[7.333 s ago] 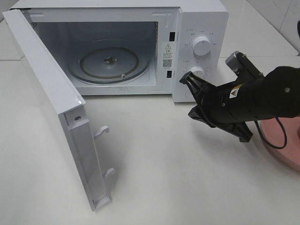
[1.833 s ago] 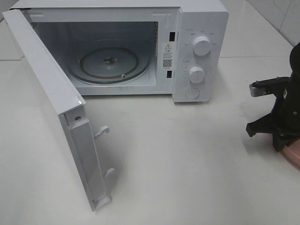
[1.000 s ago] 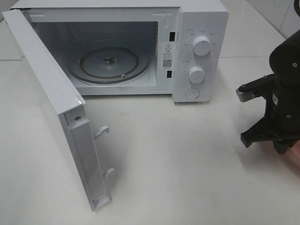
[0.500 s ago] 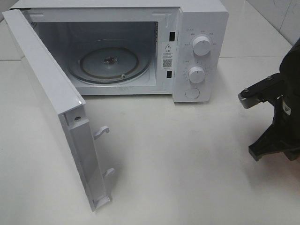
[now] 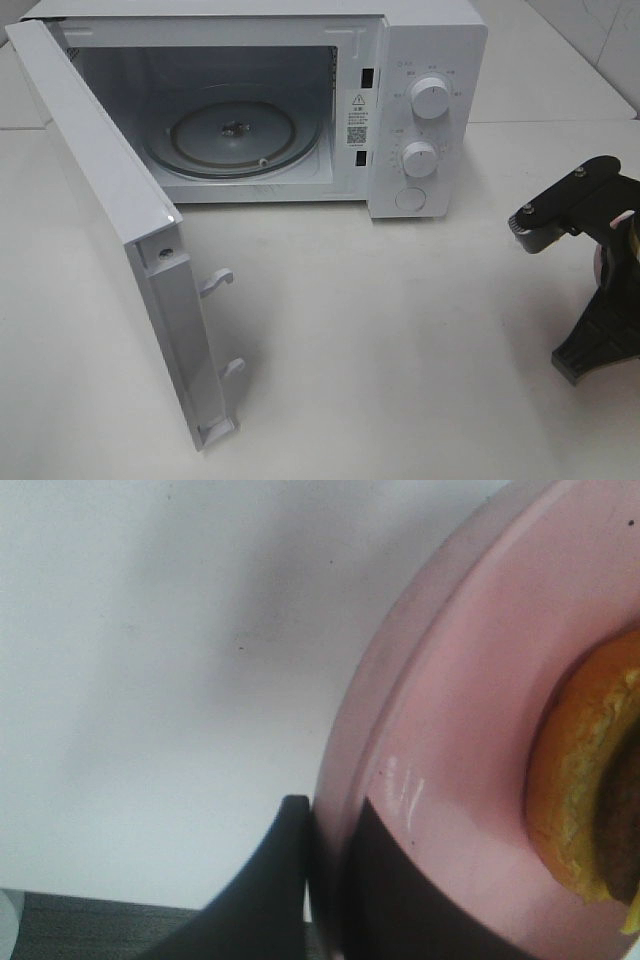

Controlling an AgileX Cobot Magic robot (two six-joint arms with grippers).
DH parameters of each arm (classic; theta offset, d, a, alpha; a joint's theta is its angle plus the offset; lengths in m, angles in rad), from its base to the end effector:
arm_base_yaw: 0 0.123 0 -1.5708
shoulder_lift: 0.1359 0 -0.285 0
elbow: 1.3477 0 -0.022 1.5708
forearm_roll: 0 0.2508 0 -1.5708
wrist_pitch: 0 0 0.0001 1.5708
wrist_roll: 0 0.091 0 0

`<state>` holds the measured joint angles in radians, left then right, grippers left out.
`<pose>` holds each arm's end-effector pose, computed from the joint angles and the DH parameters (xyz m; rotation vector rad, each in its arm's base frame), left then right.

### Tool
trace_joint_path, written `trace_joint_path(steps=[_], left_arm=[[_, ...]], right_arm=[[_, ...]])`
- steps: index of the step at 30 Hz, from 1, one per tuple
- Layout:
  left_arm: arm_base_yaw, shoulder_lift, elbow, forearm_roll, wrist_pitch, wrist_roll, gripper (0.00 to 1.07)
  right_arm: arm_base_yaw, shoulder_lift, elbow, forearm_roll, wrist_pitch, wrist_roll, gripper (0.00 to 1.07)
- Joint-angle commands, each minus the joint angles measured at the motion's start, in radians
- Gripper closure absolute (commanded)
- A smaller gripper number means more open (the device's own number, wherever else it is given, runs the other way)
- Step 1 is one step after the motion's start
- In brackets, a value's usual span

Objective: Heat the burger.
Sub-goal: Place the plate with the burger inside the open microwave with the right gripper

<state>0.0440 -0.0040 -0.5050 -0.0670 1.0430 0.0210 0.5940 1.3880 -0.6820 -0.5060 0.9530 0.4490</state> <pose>-0.0052 -0.0055 0.2802 -0.0205 2.0159 -0.0385 0.1933 0.0871 0.1967 -0.6346 2.8214 -0.5232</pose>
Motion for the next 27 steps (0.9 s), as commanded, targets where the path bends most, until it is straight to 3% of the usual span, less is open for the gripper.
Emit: trace_joint_path(steps=[1,27], left_arm=[[-0.004,-0.021,0.000,0.003,-0.009,-0.002,0.04],[-0.004,-0.021,0.000,0.003,-0.009,-0.002,0.04]], right_arm=[[0.035,-0.033,0.013,-0.059,0.064,0.009,1.07],[0.400,-0.213,0.096,-0.106,0.238,-0.015,1.07]])
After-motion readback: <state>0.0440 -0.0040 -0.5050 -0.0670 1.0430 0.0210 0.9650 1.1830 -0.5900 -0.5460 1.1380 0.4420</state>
